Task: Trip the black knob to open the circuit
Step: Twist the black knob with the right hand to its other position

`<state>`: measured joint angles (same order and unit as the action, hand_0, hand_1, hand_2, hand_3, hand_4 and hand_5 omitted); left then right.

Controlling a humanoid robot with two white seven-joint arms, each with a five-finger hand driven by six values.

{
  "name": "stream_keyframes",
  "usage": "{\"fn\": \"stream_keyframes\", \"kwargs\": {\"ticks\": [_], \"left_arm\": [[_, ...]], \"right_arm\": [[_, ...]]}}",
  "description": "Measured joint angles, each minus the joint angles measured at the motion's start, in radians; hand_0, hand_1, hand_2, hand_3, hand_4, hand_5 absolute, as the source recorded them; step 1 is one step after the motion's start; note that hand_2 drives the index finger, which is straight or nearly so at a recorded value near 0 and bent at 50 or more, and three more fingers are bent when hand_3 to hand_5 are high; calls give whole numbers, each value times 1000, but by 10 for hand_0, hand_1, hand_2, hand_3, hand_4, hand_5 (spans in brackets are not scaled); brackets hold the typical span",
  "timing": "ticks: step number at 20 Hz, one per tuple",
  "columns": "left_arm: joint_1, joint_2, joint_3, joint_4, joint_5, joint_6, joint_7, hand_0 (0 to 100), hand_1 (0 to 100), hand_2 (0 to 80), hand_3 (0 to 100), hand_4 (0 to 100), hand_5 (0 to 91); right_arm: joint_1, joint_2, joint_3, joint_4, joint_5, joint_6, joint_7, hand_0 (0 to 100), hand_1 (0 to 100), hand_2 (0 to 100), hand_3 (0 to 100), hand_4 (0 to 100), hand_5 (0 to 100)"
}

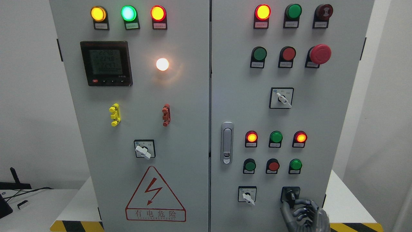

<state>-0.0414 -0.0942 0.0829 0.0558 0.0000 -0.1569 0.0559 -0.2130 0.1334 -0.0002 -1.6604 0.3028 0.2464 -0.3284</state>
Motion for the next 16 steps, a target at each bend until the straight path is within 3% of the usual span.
{"fn": "stream_keyframes", "kwargs": {"ticks": [16], "left_arm": [[0, 0, 0, 0, 0, 0, 0, 120, 389, 0, 0, 0, 0]], "right_arm": [[0, 0, 0, 2, -4, 0, 16, 307, 725, 557, 819, 857, 972]]}}
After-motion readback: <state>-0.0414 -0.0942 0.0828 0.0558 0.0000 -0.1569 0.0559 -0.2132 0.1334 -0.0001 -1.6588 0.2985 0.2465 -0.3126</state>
